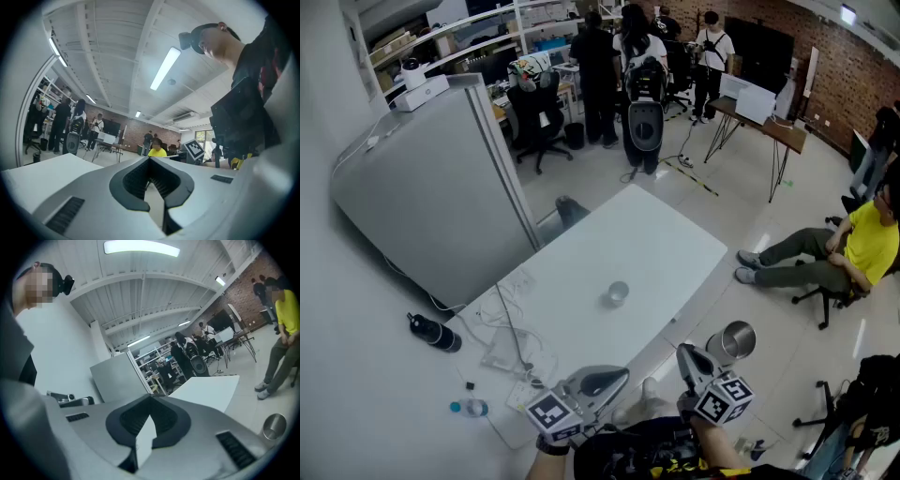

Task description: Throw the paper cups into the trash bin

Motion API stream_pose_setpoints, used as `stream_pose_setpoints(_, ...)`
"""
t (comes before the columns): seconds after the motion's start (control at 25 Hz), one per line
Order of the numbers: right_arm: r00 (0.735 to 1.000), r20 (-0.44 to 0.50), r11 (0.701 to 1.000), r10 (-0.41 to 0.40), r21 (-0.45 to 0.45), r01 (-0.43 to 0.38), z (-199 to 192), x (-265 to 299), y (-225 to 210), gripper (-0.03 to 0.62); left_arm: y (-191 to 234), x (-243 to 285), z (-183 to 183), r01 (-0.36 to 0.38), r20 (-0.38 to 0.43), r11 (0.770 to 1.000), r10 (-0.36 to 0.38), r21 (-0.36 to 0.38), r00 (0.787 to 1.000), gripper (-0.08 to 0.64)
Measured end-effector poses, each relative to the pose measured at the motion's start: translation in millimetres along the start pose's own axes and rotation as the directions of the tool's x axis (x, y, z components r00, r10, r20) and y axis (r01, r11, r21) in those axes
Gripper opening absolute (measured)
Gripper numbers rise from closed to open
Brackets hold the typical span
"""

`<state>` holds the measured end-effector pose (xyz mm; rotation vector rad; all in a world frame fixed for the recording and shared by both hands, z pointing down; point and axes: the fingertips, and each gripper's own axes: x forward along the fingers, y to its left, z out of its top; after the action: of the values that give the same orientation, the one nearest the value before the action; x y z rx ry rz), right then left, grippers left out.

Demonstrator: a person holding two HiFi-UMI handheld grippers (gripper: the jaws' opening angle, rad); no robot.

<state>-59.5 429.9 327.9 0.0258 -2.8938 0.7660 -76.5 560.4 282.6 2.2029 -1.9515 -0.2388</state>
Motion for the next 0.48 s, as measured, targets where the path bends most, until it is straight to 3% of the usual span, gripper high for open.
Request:
stream_pose_setpoints(0.2, 0.999, -0.034, 0.998, 0.042, -0.045, -0.044, 1.4, 38.3, 8.5, 0.003, 39.6, -5.9, -4.4, -0.12, -0.031, 0.993, 0.12, 0.02, 0.992, 0.003)
stream_pose_setpoints(0.48, 0.992, -0.064, 0.993, 0.109, -0.04, -0.111, 21.8, 105.0, -16.4, 0.003, 105.2, 13.7, 4.5, -0.235, -0.002, 0.972, 0.235, -0.029, 0.972, 0.003)
